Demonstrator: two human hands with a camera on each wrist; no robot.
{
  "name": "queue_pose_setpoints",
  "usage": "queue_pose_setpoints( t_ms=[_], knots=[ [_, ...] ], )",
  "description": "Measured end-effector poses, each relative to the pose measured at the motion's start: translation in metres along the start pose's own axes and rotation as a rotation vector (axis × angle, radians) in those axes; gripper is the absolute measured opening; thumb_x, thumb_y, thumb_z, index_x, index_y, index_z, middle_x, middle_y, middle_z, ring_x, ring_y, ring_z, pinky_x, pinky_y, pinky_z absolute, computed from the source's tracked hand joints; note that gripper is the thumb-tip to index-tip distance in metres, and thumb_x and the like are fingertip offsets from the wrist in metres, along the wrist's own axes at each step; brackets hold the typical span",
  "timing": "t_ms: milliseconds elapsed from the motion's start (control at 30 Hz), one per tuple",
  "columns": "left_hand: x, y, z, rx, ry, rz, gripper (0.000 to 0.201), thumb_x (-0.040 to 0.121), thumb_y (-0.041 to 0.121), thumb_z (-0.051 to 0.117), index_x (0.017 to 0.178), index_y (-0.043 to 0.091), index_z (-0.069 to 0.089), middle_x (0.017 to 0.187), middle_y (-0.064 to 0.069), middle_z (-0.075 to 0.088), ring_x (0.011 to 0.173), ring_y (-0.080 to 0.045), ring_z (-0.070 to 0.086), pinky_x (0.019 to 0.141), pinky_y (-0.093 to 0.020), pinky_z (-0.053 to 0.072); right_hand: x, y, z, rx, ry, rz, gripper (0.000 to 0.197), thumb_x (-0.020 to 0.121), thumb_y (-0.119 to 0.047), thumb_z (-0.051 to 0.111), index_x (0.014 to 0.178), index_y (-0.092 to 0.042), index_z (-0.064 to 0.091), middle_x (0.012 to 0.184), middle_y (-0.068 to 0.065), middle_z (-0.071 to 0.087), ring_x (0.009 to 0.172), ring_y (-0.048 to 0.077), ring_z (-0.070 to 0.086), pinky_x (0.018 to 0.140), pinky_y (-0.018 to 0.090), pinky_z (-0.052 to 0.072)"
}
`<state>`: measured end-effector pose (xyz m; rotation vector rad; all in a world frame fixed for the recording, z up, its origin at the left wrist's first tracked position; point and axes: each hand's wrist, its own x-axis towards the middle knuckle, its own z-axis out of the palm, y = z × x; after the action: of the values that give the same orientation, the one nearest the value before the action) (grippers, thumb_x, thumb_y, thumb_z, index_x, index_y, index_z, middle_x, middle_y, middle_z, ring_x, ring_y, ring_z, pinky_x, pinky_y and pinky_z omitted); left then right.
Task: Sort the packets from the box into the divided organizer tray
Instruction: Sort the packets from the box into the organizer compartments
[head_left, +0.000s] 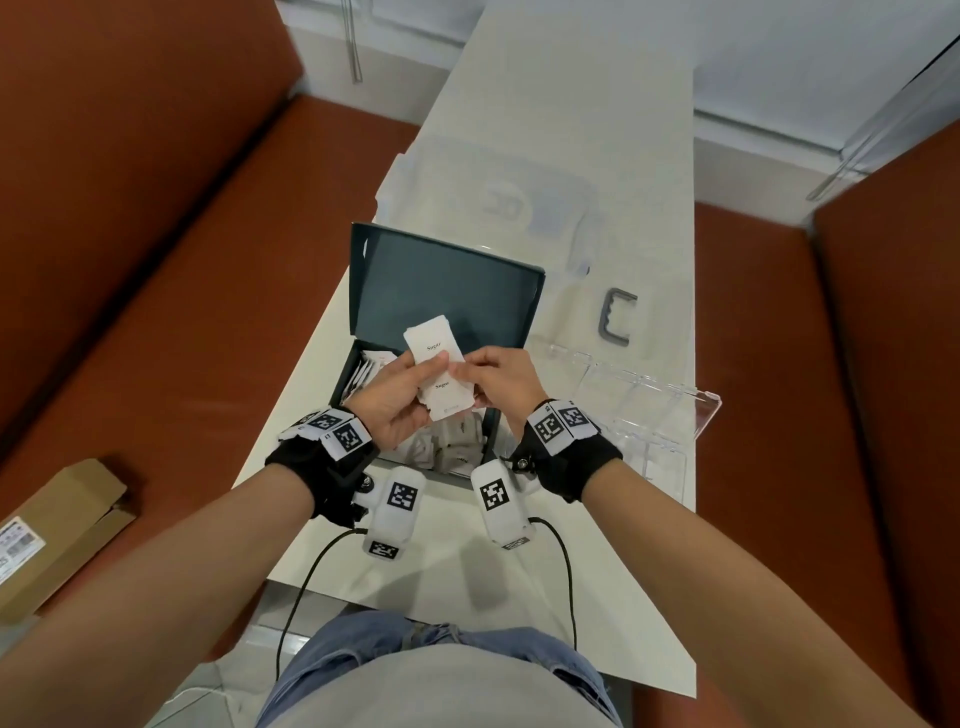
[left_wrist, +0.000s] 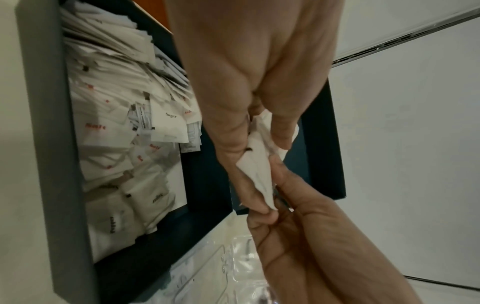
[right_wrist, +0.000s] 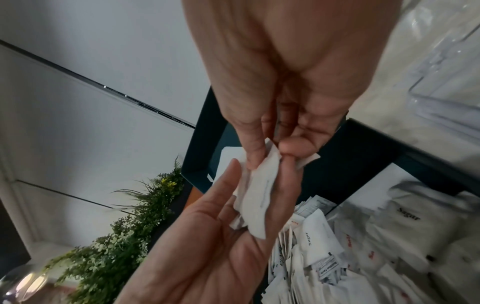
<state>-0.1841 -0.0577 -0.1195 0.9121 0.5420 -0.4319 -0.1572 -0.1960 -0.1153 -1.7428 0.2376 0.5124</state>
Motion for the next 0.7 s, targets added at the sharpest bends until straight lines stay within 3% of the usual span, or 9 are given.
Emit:
queue_pose_setpoints(
  t_ms=[100,300,433,533,600,700],
  knots=[
    [0.001,-0.002,0.005,-0.010,0.012,0.016,0.021,0.098,0.018,0.053,0.118,0.012,0.058,0.101,-0.014,0.073,0.082,-0.026,0.073,0.058,-0.038,0.059,0.000,0.001,-0.003,-0.042,0.015,-0.050,0.013,0.081,-0.014,0.074,0.084,-0.003,0.068,0.083,0.019,0.071,0.066,0.024,0.061,0.054,0.028,0.049],
    [0.008,-0.011,0.017,0.187,0.118,0.139,0.026,0.098,0.023,0.054,0.121,0.009,0.058,0.099,-0.008,0.071,0.073,-0.016,0.070,0.057,-0.026,0.058,-0.005,0.000,-0.008,-0.155,-0.002,-0.119,0.020,0.077,-0.018,0.079,0.085,-0.007,0.064,0.061,0.001,0.065,0.047,0.009,0.059,0.047,0.022,0.049],
    [0.007,-0.006,0.021,0.312,0.046,0.184,0.027,0.095,0.020,0.059,0.117,0.004,0.060,0.091,-0.012,0.067,0.062,-0.015,0.063,0.047,-0.022,0.050,-0.004,-0.008,-0.030,-0.220,0.014,-0.121,0.030,0.080,-0.038,0.074,0.079,-0.008,0.071,0.060,0.000,0.061,0.052,0.012,0.058,0.055,0.028,0.056],
    [0.004,-0.001,0.029,0.400,-0.029,0.230,0.024,0.091,0.016,0.065,0.112,0.005,0.063,0.081,-0.013,0.066,0.049,-0.014,0.057,0.040,-0.021,0.045,-0.004,-0.014,-0.045,-0.148,0.118,-0.187,0.021,0.081,-0.033,0.074,0.086,-0.014,0.067,0.066,0.002,0.061,0.053,0.011,0.058,0.049,0.022,0.052],
    [0.004,0.001,0.034,0.452,-0.057,0.240,0.026,0.088,0.014,0.068,0.113,0.007,0.064,0.082,-0.011,0.067,0.050,-0.013,0.058,0.039,-0.020,0.043,-0.006,-0.018,-0.053,-0.099,0.128,-0.236,0.017,0.080,-0.028,0.075,0.091,-0.019,0.065,0.074,0.004,0.062,0.058,0.010,0.060,0.053,0.022,0.053],
    [0.005,0.000,0.043,0.498,-0.093,0.230,0.028,0.086,0.014,0.071,0.112,0.006,0.065,0.082,-0.009,0.068,0.053,-0.013,0.058,0.039,-0.020,0.041,-0.009,-0.020,-0.068,-0.057,0.119,-0.279,0.010,0.081,-0.016,0.075,0.083,-0.022,0.068,0.073,0.004,0.067,0.058,0.009,0.062,0.055,0.021,0.051]
  ],
)
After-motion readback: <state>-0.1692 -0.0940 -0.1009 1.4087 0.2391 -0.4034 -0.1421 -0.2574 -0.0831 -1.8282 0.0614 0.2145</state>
